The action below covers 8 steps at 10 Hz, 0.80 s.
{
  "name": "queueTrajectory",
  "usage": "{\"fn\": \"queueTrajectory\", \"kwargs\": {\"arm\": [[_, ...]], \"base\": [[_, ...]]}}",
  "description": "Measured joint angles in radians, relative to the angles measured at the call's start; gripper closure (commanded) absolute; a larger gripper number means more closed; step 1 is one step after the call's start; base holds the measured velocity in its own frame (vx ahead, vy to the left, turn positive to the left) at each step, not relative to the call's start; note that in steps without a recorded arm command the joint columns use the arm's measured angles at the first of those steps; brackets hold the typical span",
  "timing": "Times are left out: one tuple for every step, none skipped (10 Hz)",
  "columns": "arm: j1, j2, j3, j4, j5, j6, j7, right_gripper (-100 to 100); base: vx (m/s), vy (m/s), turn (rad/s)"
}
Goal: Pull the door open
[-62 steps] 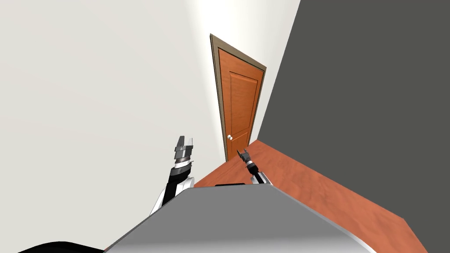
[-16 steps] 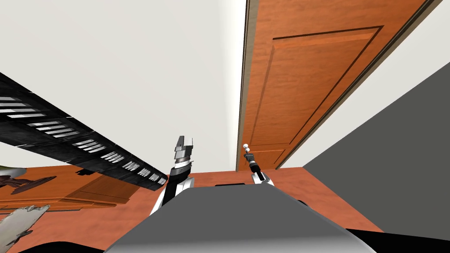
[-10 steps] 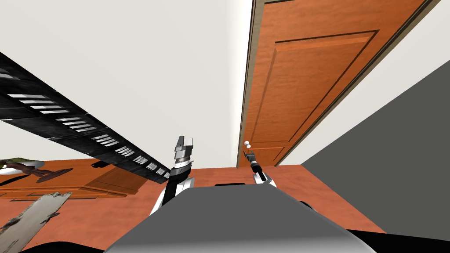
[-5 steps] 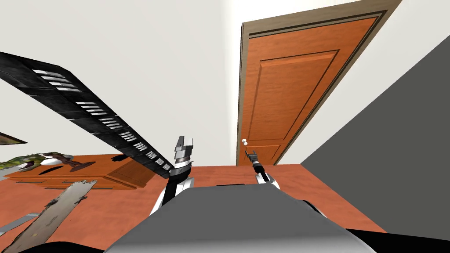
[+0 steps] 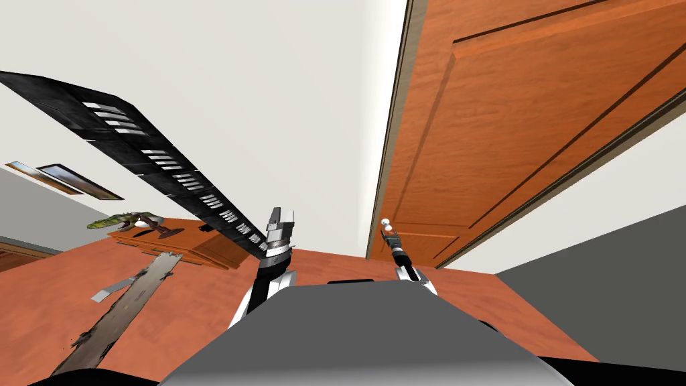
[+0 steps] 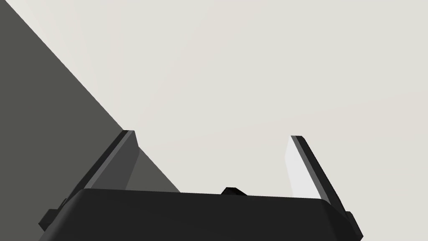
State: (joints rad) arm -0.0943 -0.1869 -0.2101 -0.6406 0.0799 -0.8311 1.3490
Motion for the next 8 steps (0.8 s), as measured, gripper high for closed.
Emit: {"fn": "queueTrajectory", "kwargs": {"arm": [[-0.016, -0.007, -0.006, 0.029, -0.004, -0.024, 0.0, -100], [-0.022, -0.01, -0.008, 0.057, -0.005, -0.035, 0.0, -100], [-0.044, -0.017, -0.017, 0.121, -0.011, -0.061, 0.004, -100], [-0.037, -0.018, -0.019, 0.117, -0.013, -0.064, 0.004, -100], [-0.027, -0.018, -0.019, 0.098, -0.013, -0.054, 0.002, -100], [-0.024, -0.03, -0.032, 0.103, -0.022, -0.054, -0.002, -100], [-0.032, -0.043, -0.047, 0.137, -0.032, -0.073, -0.004, -100], [-0.019, -0.042, -0.052, 0.12, -0.035, -0.074, -0.004, -100]], "base": [[0.017, -0.004, -0.029], [0.02, -0.007, 0.095], [0.023, -0.011, 0.072], [0.007, -0.008, 0.002], [0.106, -0.002, 0.243], [0.167, -0.026, 0.264], [0.117, -0.034, 0.083], [0.042, -0.014, 0.005]]}}
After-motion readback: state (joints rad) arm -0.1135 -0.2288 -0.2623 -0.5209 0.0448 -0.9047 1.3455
